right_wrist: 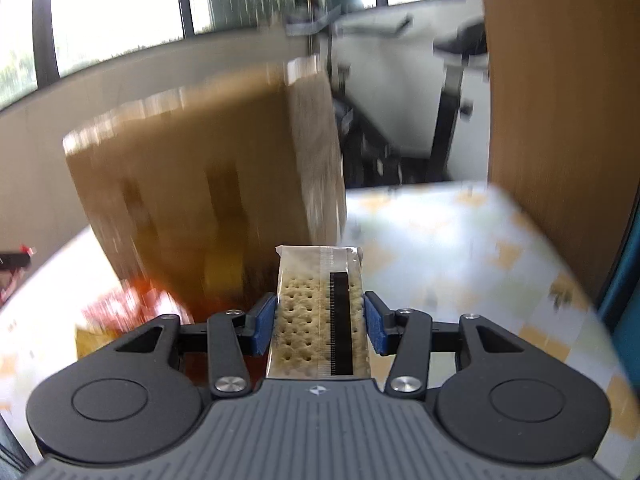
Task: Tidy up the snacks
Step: 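Lift the red packet and cracker packet and carry them over the bin, then open both tools to drop the packets into the bin, then grasp the blue-wrapped round candy with left tool while right tool grasps yellow corn-snack bag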
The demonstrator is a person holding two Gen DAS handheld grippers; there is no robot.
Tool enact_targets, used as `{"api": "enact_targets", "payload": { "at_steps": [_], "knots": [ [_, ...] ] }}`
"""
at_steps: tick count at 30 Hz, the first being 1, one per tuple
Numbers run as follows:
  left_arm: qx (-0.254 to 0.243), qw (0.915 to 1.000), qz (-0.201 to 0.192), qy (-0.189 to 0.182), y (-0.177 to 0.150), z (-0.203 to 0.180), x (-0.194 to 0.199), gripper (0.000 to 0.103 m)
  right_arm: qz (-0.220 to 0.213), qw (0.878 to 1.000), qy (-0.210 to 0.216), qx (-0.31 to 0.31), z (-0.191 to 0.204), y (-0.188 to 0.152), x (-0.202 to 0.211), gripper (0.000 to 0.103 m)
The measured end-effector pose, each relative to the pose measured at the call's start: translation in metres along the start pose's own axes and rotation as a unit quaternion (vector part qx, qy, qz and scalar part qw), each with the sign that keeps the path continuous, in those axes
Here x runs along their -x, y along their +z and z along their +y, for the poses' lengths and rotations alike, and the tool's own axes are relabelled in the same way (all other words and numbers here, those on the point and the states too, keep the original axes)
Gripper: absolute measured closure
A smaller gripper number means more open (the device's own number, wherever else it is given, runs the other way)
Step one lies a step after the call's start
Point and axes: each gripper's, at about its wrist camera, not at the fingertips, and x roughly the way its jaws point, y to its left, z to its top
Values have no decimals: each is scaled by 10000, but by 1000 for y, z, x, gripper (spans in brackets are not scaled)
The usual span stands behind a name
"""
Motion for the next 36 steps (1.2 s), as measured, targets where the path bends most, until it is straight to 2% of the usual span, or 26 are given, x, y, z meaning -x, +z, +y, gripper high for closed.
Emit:
{"api": "enact_targets", "payload": {
  "at_steps": [5, 8, 11, 15, 20, 21, 22, 23, 24, 26, 28, 30, 32, 36],
  "knots": [
    [-133, 9982, -558, -159, 41, -13, 11, 51, -848, 9960, 231, 168, 15, 52, 16, 54],
    [-239, 9960, -817, -256, 70, -25, 7, 51, -1161, 9916, 515, 255, 25, 84, 12, 54],
    [-352, 9937, -1000, -365, 98, -39, -5, 51, -1271, 9879, 779, 437, 41, 114, -8, 54],
    [-358, 9936, -963, -462, 128, -56, -39, 51, -1052, 9867, 922, 825, 66, 141, -51, 54],
    [-433, 9969, -592, -268, 143, -71, -85, 50, -414, 9915, 851, 888, 82, 149, -104, 54],
    [-435, 9974, -526, -229, 144, -70, -91, 49, -277, 9923, 828, 882, 82, 149, -111, 54],
    [-445, 9978, -458, -198, 144, -70, -96, 44, -154, 9927, 810, 877, 82, 147, -117, 53],
    [-463, 9979, -418, -183, 143, -69, -97, 34, -79, 9931, 779, 871, 81, 145, -120, 51],
    [-480, 9979, -397, -166, 143, -68, -98, 29, -18, 9933, 753, 875, 80, 143, -122, 49],
    [-502, 9979, -389, -150, 141, -66, -98, 14, 33, 9942, 627, 877, 78, 140, -122, 33],
    [-520, 9979, -375, -135, 140, -63, -96, 10, 2, 9949, 642, 780, 73, 137, -116, 21],
    [-502, 9984, -277, 1, 139, -61, -92, 10, -9, 9959, 729, 528, 66, 138, -113, 16],
    [-497, 9983, -199, 209, 139, -61, -87, 9, 17, 9969, 761, 222, 60, 140, -106, 0],
    [-424, 9973, -148, 575, 138, -53, -69, 9, -100, 9986, 518, -86, 55, 144, -86, 0]
  ]
}}
